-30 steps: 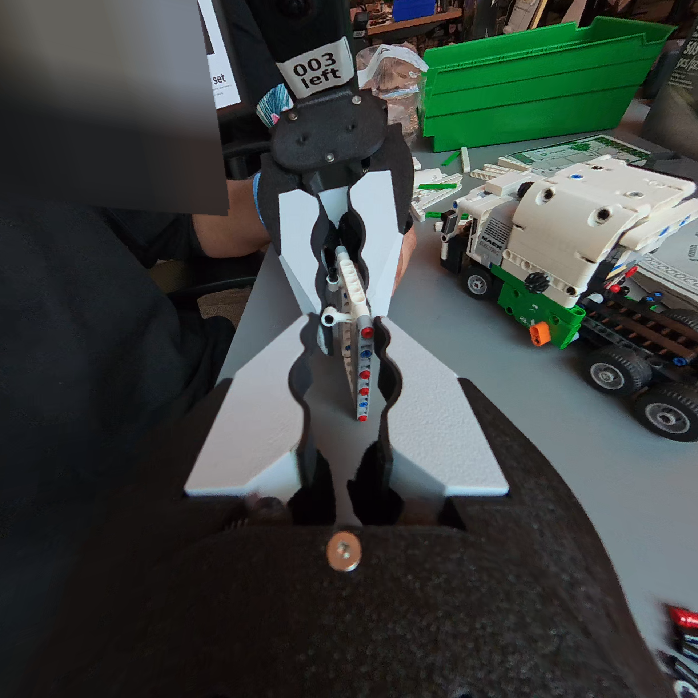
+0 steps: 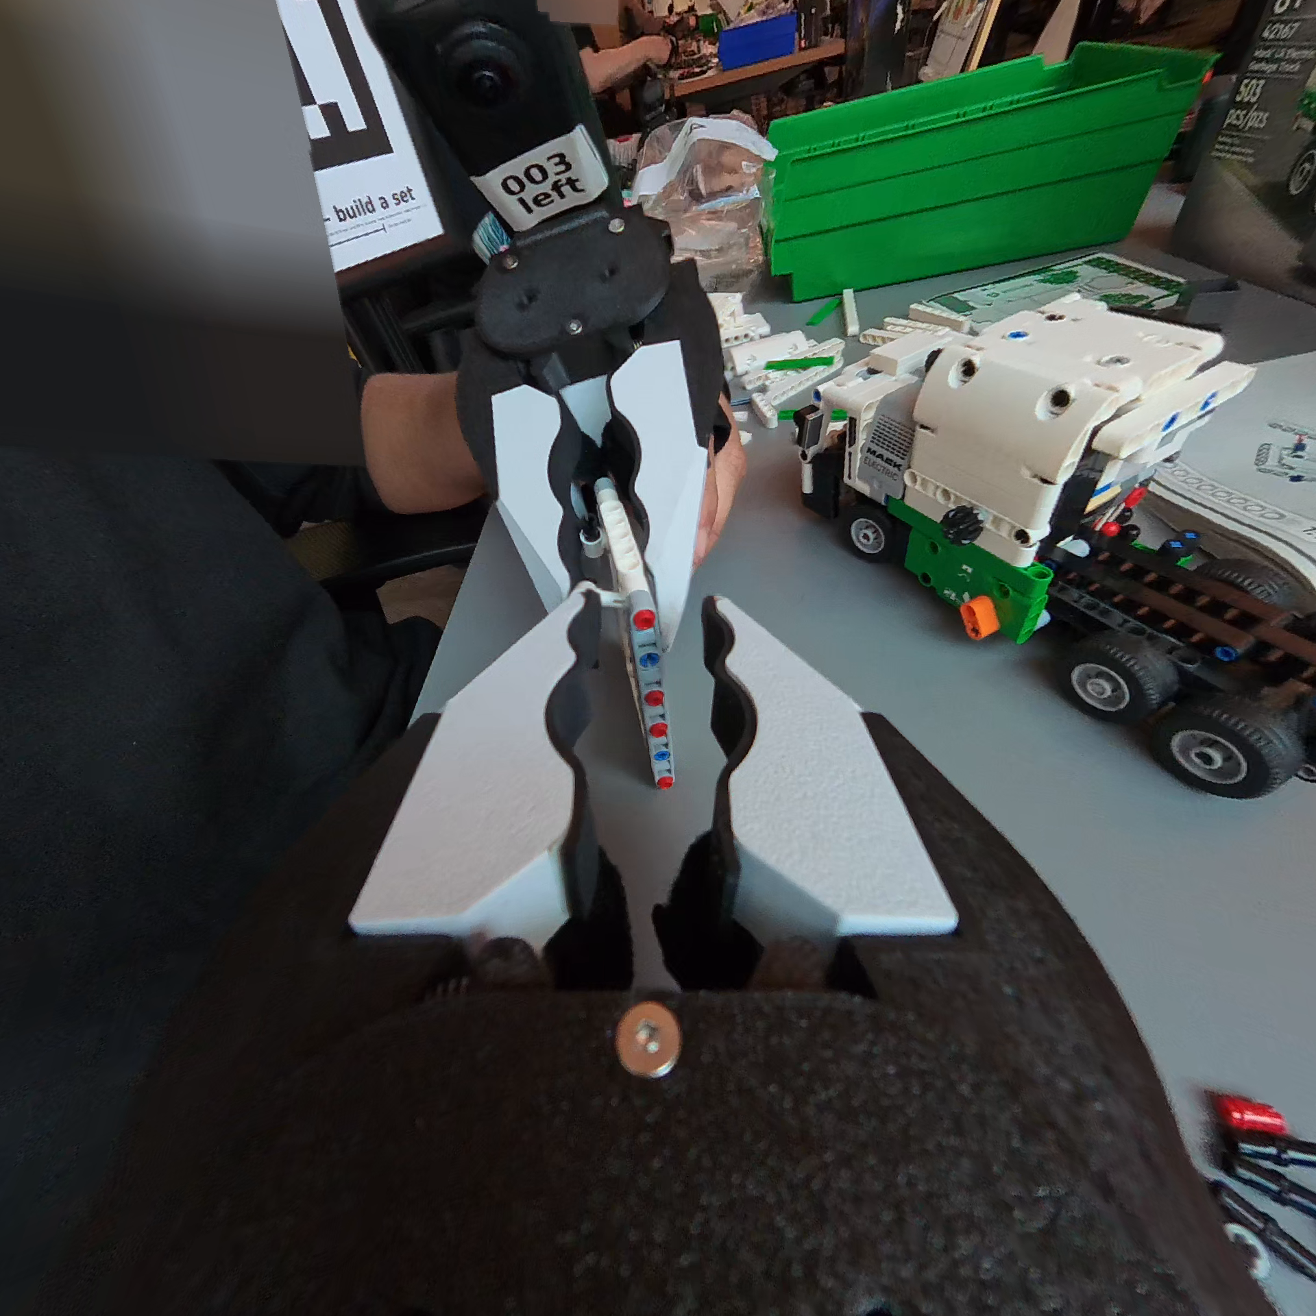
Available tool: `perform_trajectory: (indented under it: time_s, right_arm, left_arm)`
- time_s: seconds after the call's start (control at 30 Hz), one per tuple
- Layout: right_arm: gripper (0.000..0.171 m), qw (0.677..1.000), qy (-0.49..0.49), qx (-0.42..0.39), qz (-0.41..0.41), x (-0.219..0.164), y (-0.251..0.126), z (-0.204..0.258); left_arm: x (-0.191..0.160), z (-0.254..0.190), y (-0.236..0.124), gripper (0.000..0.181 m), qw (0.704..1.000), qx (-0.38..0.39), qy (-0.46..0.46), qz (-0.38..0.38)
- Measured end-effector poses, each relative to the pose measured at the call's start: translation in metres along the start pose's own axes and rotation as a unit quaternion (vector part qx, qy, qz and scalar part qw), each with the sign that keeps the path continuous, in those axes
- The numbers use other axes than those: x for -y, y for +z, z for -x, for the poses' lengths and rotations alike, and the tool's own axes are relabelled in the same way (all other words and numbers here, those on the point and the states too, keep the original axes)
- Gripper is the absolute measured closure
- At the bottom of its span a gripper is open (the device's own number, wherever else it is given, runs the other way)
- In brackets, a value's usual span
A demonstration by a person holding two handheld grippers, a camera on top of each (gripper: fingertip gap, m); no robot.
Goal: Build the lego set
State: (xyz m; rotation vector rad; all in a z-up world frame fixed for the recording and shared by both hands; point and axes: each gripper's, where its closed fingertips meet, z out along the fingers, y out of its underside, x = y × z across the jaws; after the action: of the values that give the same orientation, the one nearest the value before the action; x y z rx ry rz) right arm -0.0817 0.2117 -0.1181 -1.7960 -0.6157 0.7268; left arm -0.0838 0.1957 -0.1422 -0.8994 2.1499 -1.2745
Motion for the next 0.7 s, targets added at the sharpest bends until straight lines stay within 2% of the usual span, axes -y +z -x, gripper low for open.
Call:
perform_trajectory:
  time_s: [0.2, 0.7]
  right_arm:
    - [0.158, 1.000, -0.022, -0.011, 0.014, -0.0042, 0.0063, 0.0008]
    - [0.163, 1.000, -0.022, -0.005, 0.012, -0.0061, 0.0076, 0.0033]
  left_arm:
    - [-0.0004, 0.0002, 0.0003, 0.163, 1.000, 0.000, 0.001, 0.001]
    - [-0.0001, 0.0012, 0.0008, 0.162, 1.000, -0.001, -0.001, 0.003]
